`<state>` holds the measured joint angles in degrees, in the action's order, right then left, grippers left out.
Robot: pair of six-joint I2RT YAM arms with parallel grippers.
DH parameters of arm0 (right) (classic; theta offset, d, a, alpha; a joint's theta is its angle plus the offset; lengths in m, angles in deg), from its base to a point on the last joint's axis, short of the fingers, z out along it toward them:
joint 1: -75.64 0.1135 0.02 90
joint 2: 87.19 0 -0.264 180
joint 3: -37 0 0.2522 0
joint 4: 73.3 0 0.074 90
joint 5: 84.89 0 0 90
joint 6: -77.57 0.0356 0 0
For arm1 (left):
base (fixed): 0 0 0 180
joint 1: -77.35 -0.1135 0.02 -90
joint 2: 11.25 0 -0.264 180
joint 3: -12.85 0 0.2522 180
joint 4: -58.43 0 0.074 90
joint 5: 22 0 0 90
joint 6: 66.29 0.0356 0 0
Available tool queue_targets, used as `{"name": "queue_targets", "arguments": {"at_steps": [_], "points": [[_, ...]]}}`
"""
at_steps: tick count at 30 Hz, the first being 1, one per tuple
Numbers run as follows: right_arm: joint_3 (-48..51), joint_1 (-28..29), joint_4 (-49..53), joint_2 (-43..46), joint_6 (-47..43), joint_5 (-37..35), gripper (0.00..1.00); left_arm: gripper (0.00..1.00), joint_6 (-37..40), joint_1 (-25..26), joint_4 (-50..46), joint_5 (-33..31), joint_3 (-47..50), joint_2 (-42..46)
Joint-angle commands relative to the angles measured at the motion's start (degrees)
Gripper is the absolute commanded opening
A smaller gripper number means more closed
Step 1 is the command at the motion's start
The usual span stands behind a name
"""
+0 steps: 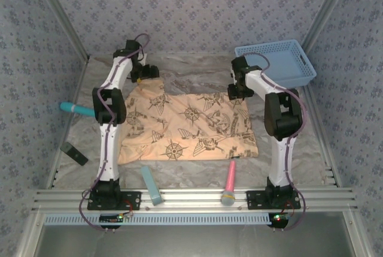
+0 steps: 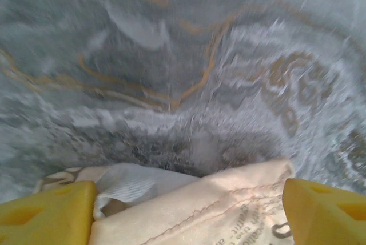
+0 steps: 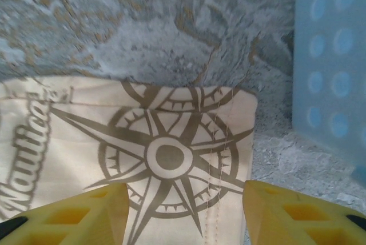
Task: Fold the inside-out t-shirt
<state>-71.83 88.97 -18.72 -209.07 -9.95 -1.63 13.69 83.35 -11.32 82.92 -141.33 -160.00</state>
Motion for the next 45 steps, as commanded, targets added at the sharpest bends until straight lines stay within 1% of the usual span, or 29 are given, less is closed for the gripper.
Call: {"name": "queue_targets", "arguments": {"at_steps": [1, 2, 3, 6, 8, 10, 11, 12, 13, 14, 15, 16, 17, 20, 21, 24, 26, 29, 32, 34, 38, 40, 41, 43, 45], "points": [[-3.6, 0.3, 4.3, -3.0, -2.1, -0.8, 0.58, 0.83, 0.5, -0.3, -4.2, 3.0, -0.1, -0.7], [-4.6, 0.2, 4.1, -3.9, -2.1, -1.1, 0.59, 0.83, 0.2, -0.2, -4.1, 2.0, -0.2, -1.2], [-5.1, 0.2, 3.3, -4.6, -2.2, -1.0, 0.59, 0.8, -0.2, -0.2, -4.4, 0.4, -1.1, -1.9], [-7.1, -0.6, 1.2, -7.4, -2.2, 1.4, 0.56, 0.64, -0.3, -0.1, -5.0, -1.7, -3.3, -4.0], [-10.7, -0.7, 3.6, -9.6, -2.3, -0.1, 0.56, 0.6, -0.4, 0.0, -5.7, -3.9, -4.1, -4.8], [-12.3, -0.7, 5.3, -10.4, -1.1, -1.5, 0.57, 0.52, 0.0, 0.2, -5.1, -5.3, -3.3, -4.6], [-13.2, -0.8, 5.9, -10.6, -0.3, -1.9, 0.57, 0.46, 0.2, 0.2, -4.8, -5.6, -3.0, -4.5], [-13.6, -0.7, 6.4, -11.1, 0.0, -1.7, 0.56, 0.35, 0.2, 0.2, -4.7, -5.9, -2.9, -4.5], [-13.5, -0.8, 6.2, -11.3, 0.1, -0.7, 0.53, 0.26, 0.4, 0.2, -4.4, -6.0, -2.9, -4.4], [-13.2, -0.8, 5.7, -11.7, 0.1, 0.3, 0.47, 0.15, 0.8, 0.2, -4.1, -5.7, -2.8, -4.2], [-14.0, -0.8, 6.9, -12.6, -0.2, 1.2, 0.35, 0.05, 1.2, 0.3, -3.8, -5.4, -2.7, -3.8], [-14.4, -0.7, 7.4, -12.9, -0.2, 1.4, 0.27, 0.0, 1.8, 0.3, -3.7, -5.0, -2.6, -3.3], [-14.3, -0.6, 7.4, -12.7, -0.4, 1.5, 0.2, 0.0, 2.5, 0.4, -3.3, -4.7, -2.3, -2.5], [-12.4, -0.7, 4.3, -10.1, -1.0, 3.1, 0.02, 0.0, 4.1, 0.4, -0.5, -5.3, 0.6, 1.9], [-11.9, -0.5, 3.1, -8.8, -1.7, 3.9, 0.0, 0.0, 4.4, 0.3, 0.5, -5.6, 1.7, 3.8], [-9.3, 0.0, -1.2, -4.1, -3.5, 4.0, 0.0, 0.0, 5.0, 0.4, 4.0, -5.9, 6.7, 10.4], [-7.1, 0.3, -4.0, -1.1, -3.7, 2.8, 0.0, 0.0, 5.0, 0.5, 6.6, -5.8, 10.7, 14.9], [-1.4, 0.7, -9.2, 4.1, -3.0, 1.7, 0.0, 0.0, 5.3, 0.9, 9.8, -5.3, 16.8, 21.0], [5.1, 1.2, -13.4, 9.1, -1.7, -0.1, 0.0, 0.0, 5.5, 1.9, 12.1, -6.4, 24.4, 27.3], [10.0, 1.5, -15.7, 13.0, -0.3, -1.5, 0.0, 0.0, 5.6, 2.8, 13.5, -7.9, 31.1, 32.1], [23.3, 2.6, -19.9, 23.6, 5.6, -4.8, 0.0, 0.0, 4.6, 5.9, 15.8, -11.2, 47.7, 46.0], [30.9, 2.9, -21.0, 27.9, 9.6, -4.9, 0.0, 0.0, 3.1, 8.3, 16.8, -12.9, 56.9, 53.5], [34.3, 3.1, -21.4, 29.8, 11.9, -5.1, 0.0, 0.0, 1.6, 9.6, 18.6, -13.1, 61.4, 57.7], [41.6, 3.8, -22.8, 33.6, 15.5, -5.5, 0.0, 0.0, -2.0, 12.1, 19.0, -13.8, 69.2, 64.7], [48.8, 4.8, -24.8, 38.4, 19.4, -8.2, 0.0, 0.0, -7.3, 13.6, 19.0, -14.5, 77.0, 72.4]]}}
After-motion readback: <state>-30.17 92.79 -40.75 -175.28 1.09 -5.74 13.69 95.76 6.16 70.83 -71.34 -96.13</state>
